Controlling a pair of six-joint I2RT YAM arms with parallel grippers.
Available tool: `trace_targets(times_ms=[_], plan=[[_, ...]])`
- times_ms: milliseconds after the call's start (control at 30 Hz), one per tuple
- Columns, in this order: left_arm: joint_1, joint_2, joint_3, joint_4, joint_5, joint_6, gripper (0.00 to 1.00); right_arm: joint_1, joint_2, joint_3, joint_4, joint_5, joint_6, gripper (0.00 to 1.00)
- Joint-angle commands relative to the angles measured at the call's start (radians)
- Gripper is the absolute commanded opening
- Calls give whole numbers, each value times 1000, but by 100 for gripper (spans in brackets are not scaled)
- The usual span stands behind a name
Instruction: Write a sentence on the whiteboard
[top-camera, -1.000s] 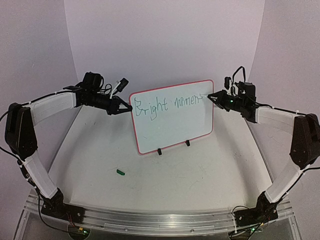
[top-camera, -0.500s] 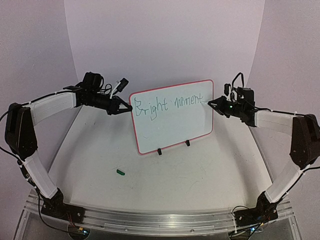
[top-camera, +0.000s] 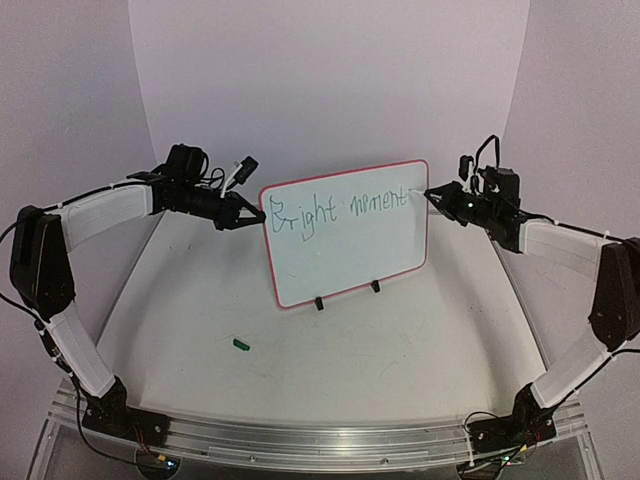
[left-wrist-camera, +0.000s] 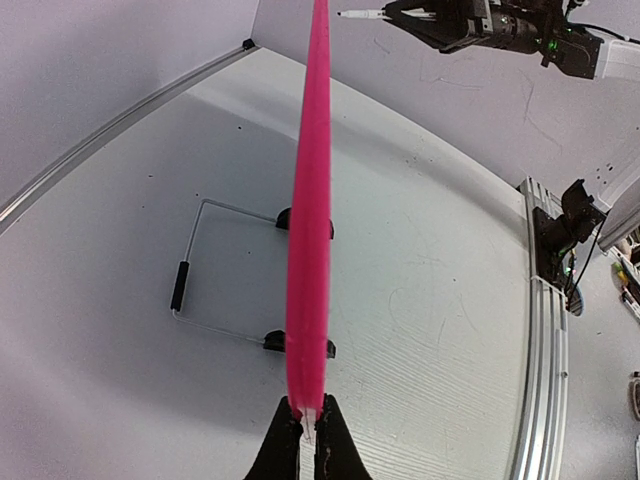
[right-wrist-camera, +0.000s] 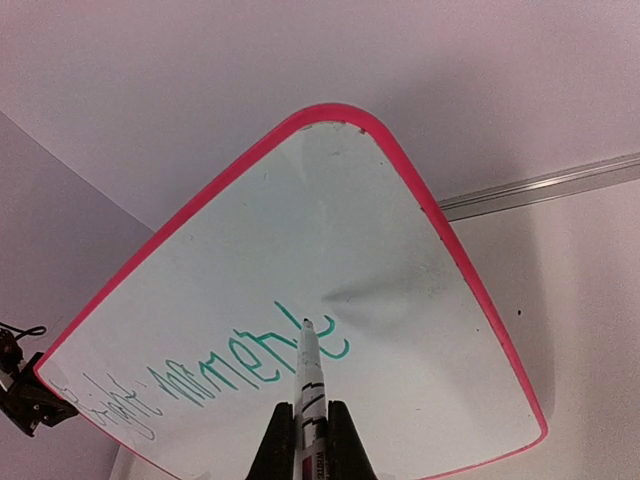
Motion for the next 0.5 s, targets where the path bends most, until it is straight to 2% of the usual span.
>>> trace_targets(times_ms=[0, 467], plan=[[-20, -10, 29, -51, -1, 11, 0, -9, -13, 8, 23, 17, -3, 0], [-22, -5, 29, -54, -6, 13, 0, -35, 42, 64, 31, -2, 3, 0]])
